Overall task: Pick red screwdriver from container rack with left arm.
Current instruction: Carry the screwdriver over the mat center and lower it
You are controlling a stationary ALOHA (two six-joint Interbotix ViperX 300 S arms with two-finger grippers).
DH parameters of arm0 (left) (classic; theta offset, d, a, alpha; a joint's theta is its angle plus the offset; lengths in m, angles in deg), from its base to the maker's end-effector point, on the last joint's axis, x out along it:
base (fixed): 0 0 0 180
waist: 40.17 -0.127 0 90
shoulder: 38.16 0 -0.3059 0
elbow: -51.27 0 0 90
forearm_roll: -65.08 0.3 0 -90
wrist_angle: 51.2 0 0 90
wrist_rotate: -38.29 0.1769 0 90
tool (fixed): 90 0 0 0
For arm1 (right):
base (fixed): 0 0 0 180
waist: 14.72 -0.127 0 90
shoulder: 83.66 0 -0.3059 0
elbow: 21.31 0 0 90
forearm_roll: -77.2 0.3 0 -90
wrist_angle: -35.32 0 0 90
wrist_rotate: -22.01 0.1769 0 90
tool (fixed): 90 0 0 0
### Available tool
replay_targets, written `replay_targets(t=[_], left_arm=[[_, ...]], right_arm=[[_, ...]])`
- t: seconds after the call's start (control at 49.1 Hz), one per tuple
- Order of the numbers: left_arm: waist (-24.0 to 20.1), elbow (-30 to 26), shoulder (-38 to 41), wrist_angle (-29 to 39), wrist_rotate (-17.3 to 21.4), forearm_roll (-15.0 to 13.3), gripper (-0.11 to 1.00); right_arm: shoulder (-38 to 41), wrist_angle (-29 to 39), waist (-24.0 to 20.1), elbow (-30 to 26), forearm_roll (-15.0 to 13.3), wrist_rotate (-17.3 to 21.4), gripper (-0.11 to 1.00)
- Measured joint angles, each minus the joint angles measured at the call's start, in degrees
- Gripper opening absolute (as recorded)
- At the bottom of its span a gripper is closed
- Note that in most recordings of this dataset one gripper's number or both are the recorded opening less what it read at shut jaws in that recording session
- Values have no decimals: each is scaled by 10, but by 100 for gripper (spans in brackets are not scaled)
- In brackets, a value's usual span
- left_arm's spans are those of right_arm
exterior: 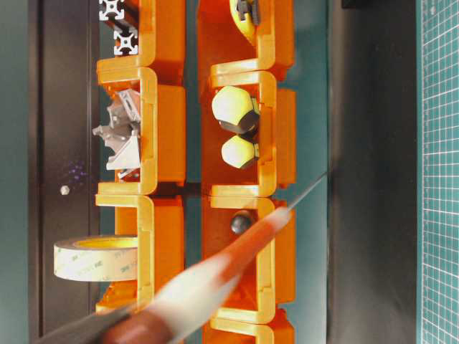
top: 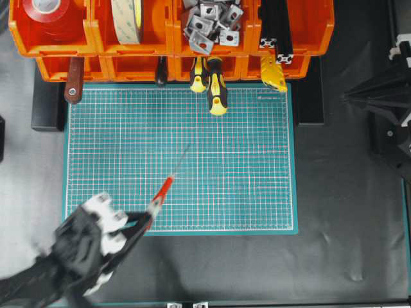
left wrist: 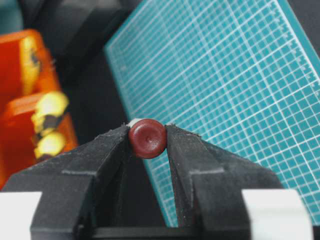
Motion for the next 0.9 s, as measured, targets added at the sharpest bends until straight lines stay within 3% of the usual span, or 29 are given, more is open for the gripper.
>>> replay_targets(t=[0.265,0.407,0.896], left_arm=[[-110,85,2,-160,0,0,26],[-163,105,11,-221,-1,0,26],[-193,105,25,-251,-1,0,26]], right_arm=[[-1,4,8,0,0,9,0],[-1,4,11,-1,0,9,0],[-2,4,11,0,0,9,0]])
